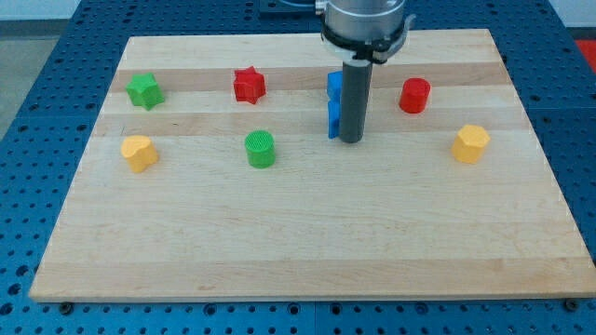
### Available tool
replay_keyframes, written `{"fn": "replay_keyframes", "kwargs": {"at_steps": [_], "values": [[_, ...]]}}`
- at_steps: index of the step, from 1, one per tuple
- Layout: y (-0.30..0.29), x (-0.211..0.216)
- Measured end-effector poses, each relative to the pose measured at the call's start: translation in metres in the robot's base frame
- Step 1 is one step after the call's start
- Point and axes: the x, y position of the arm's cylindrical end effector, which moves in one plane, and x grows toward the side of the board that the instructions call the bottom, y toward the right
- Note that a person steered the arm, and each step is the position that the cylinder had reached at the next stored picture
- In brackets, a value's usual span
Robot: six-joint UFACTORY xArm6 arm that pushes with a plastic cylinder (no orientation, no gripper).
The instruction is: Move the red circle to the bottom left of the yellow hexagon
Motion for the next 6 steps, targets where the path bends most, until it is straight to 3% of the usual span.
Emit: {"fn": "replay_keyframes", "kwargs": {"at_steps": [3,4,5,6], "values": [[0.002,-0.098],[0.002,-0.11],[0.002,-0.111],[0.016,-0.056]]}}
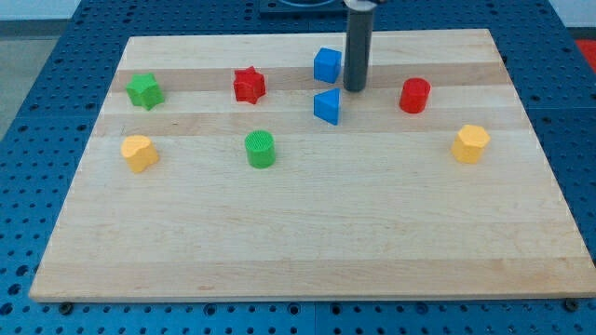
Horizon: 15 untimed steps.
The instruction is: Move the red circle to the bottom left of the yellow hexagon
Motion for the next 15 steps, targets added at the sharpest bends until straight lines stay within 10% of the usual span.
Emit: {"fn": "replay_keyframes", "kwargs": {"at_steps": [2,15], "values": [[-0.034,0.051],[-0.032,-0.019]]}}
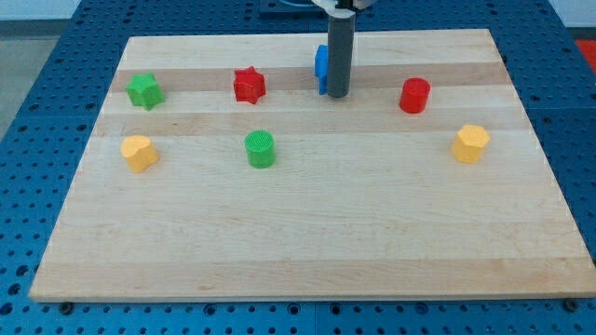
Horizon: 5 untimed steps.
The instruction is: Move the red circle to the bottom left of the yellow hexagon
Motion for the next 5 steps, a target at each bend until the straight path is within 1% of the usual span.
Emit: {"fn": "replay_keyframes", "kwargs": {"at_steps": [1,2,4,5], "values": [[0.0,0.001],[0.043,0.02],[0.082,0.003],[0.111,0.003]]}}
